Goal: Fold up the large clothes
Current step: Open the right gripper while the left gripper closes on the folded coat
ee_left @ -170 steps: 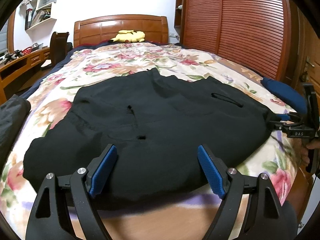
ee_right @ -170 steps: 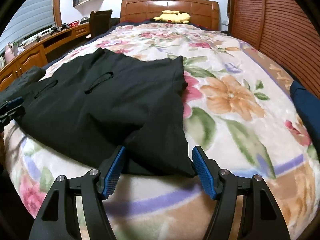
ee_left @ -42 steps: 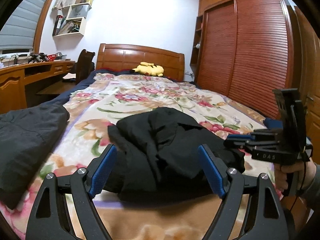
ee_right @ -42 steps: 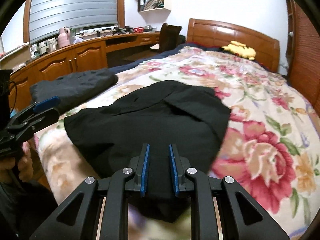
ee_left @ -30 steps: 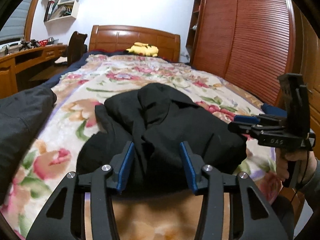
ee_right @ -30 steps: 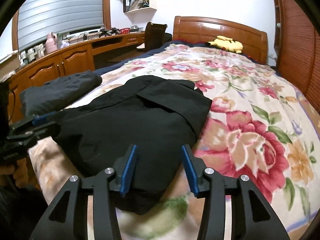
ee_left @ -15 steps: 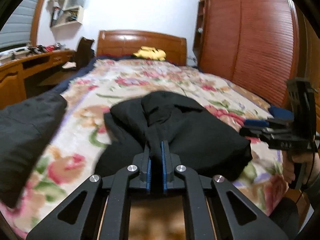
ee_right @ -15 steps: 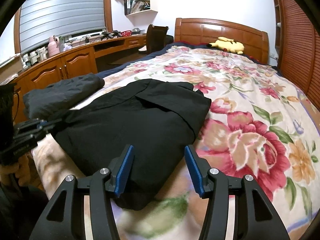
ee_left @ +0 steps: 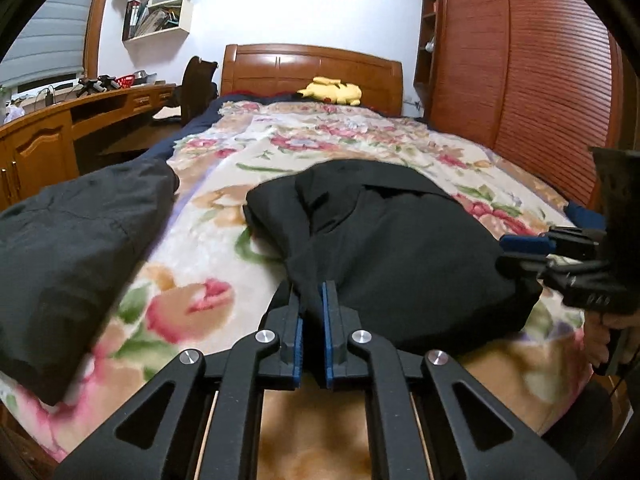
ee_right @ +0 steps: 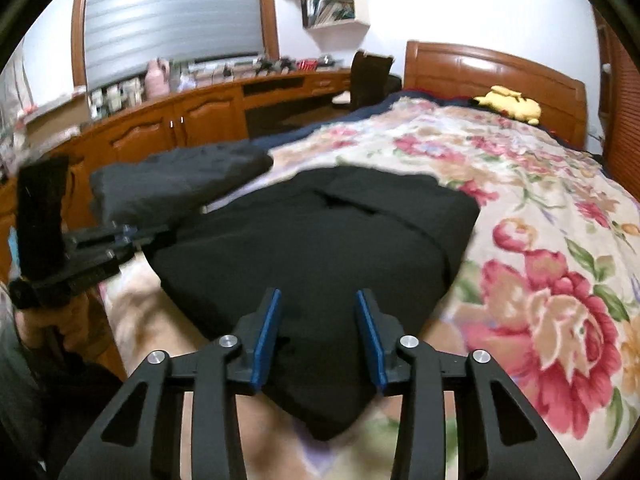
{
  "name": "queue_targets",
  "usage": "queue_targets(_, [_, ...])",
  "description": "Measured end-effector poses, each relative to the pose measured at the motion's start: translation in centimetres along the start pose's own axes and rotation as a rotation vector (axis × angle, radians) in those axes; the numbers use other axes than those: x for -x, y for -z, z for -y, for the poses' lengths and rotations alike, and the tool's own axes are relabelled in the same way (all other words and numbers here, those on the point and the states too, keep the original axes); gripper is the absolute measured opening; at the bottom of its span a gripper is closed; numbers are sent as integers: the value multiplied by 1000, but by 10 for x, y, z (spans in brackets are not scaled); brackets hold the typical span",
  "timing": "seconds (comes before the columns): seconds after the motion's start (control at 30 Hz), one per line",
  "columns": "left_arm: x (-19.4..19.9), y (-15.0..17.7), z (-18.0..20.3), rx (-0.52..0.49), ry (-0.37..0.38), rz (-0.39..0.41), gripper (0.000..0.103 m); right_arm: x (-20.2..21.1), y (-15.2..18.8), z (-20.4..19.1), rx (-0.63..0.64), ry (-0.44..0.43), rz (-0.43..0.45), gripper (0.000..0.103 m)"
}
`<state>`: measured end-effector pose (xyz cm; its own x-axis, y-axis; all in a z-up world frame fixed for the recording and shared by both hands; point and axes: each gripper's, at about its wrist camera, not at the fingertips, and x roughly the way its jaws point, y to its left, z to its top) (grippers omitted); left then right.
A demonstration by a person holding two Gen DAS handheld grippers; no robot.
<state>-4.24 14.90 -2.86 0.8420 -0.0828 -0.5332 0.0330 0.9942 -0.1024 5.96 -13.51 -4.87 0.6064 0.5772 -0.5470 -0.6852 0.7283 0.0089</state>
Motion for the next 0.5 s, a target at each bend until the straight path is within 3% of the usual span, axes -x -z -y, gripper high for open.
queue_targets(0.1, [-3,3,-1,-5,11,-17,9,-22,13,0,32,15,-73,38])
queue_targets(0.33, [3,3,1,-8,14,-3,11,-24,13,7,39,18,-63,38])
queue_targets(0.43, [12,5,1,-41,-22,18,30,-11,11,5,23,-6,-49,42])
queue_targets(0.47, [14,6,0,-50,-30,20,40,-7,7,11,12,-3,-40,50])
queue_targets(0.5, [16,7,-3,-60,-32,23,44,-2,5,16,1,8,-25,53])
